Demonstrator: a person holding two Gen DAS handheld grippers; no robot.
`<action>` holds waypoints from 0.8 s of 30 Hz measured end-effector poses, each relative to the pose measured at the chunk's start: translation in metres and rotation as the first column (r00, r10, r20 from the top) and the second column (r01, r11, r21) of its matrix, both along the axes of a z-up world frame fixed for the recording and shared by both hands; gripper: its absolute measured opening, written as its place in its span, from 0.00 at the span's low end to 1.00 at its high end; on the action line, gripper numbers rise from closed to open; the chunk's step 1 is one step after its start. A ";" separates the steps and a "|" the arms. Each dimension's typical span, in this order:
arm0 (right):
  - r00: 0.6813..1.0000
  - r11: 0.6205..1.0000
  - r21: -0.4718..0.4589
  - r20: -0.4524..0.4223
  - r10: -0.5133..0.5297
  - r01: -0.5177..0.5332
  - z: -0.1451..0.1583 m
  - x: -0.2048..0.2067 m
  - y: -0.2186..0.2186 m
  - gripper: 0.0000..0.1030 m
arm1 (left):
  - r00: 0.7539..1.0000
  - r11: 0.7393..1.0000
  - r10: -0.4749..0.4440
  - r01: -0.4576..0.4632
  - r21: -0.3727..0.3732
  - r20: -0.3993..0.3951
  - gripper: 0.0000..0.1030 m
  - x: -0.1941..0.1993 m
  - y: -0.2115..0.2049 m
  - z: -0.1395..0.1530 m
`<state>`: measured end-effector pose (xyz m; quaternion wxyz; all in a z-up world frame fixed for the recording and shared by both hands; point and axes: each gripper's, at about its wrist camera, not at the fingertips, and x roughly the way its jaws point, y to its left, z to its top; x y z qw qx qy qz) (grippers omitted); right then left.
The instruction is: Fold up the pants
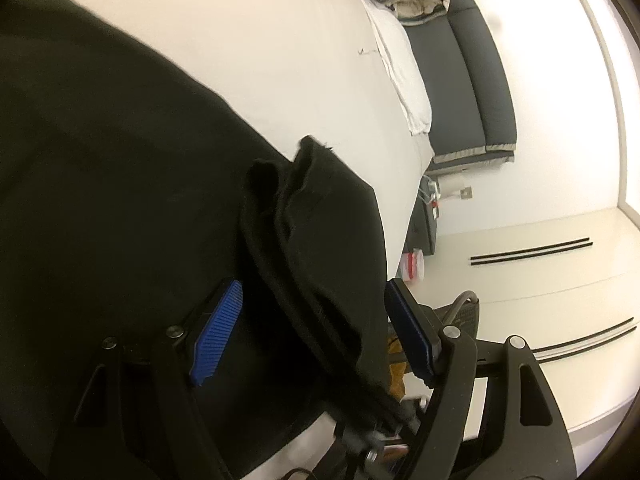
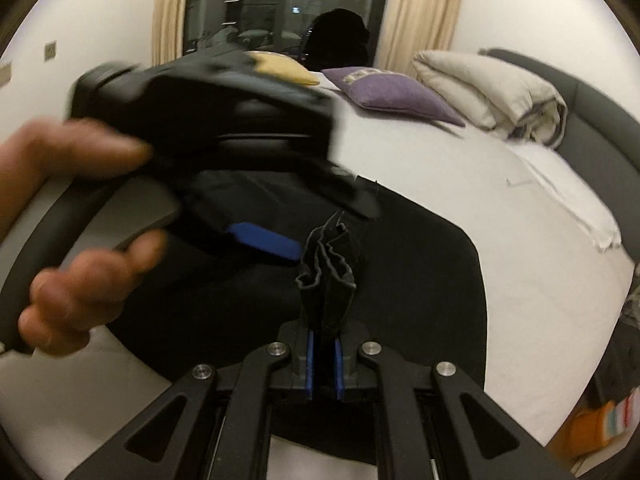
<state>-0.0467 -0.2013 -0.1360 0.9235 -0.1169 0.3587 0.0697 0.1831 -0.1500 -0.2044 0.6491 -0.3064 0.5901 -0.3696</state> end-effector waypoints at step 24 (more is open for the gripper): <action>0.981 0.981 -0.046 0.043 0.189 -0.187 0.016 0.019 0.095 0.09 | 0.993 0.993 -0.005 -0.008 0.115 0.115 0.05 0.008 0.097 0.040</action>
